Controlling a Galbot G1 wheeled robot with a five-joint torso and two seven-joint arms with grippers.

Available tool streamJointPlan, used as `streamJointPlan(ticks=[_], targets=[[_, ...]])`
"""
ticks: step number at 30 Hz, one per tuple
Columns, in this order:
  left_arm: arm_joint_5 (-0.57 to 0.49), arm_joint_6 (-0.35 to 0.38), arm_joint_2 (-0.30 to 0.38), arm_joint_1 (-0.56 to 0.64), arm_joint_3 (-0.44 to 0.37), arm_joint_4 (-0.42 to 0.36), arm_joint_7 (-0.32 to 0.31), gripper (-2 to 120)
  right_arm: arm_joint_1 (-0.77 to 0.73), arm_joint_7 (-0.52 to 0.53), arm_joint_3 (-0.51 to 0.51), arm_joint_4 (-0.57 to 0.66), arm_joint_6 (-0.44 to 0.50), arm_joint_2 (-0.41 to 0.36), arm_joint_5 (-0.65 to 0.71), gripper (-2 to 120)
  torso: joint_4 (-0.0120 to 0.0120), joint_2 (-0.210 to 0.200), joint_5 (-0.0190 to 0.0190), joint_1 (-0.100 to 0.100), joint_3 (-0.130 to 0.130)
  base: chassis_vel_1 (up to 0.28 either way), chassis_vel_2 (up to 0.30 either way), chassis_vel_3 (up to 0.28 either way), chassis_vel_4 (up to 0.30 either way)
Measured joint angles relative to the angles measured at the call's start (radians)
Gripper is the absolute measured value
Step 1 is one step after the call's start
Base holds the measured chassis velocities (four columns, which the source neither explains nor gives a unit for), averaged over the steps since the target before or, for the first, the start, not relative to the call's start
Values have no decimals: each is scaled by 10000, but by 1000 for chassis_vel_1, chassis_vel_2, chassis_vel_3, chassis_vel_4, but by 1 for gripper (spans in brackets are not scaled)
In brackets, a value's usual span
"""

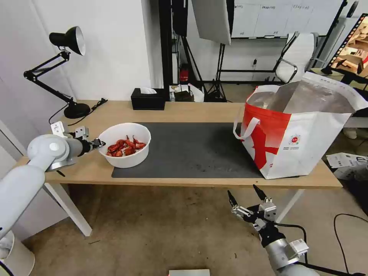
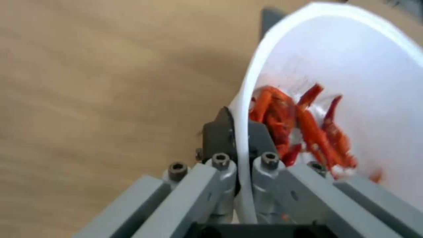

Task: Pick up the trash from the table and place it into the takeout bag.

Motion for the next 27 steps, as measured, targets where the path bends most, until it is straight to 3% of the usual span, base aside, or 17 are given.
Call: streamJointPlan(ticks=[1,7,11,14,15,16,18,19,20,22,24,25,27], targets=[[0,0,0,0,0,0,0,0,0,0,0,0,0,0,0,100,0,0,0,0,0,0,0,0,0],[2441,-2052,262,-531,655,-1266,1177,0,0,0,1,0,0,0,0,100,1,1,2,0,0,0,0,0,0],[2761,-2419,258,-970,984,-1582,1258,0,0,0,0,0,0,0,0,100,2,2,1,0,0,0,0,0,0],[2711,-2823,-189,-3177,2604,-2109,1136,0,1,0,0,0,0,-1,0,100,-3,1,3,0,-1,0,0,0,0],[2711,-2823,-189,-3177,2604,-2109,1136,0,1,0,0,0,0,-1,0,100,-3,1,3,0,-1,0,0,0,0],[2486,-2829,-420,-3874,3153,-2032,1014,0,1,-1,0,0,0,-1,1,100,-2,1,7,-1,-1,0,0,0,0],[2486,-2829,-420,-3874,3153,-2032,1014,0,1,-1,0,0,0,-1,1,100,-2,1,7,-1,-1,0,0,0,0],[1934,-2789,-1076,-5423,4226,-1533,755,0,0,0,0,0,1,-2,0,100,-2,1,-3,0,1,0,0,0,0],[1641,-2684,-1460,-6147,4624,-1252,625,0,0,0,0,0,0,-2,1,100,-3,1,6,1,1,0,0,0,0],[1535,-2630,-1626,-6413,4769,-1135,600,0,1,0,0,0,0,-1,0,100,-3,1,10,1,0,0,0,0,0],[1281,-2481,-2450,-7427,5431,-499,461,0,0,2,1,0,0,-2,0,100,-4,1,7,1,0,0,0,0,0],[1281,-2481,-2450,-7427,5431,-499,461,0,0,2,1,0,0,-2,0,100,-4,1,7,1,0,0,0,0,0],[1239,-2440,-3215,-7996,5874,47,402,0,0,0,0,0,1,-2,0,100,-3,1,8,0,0,0,0,0,0]])
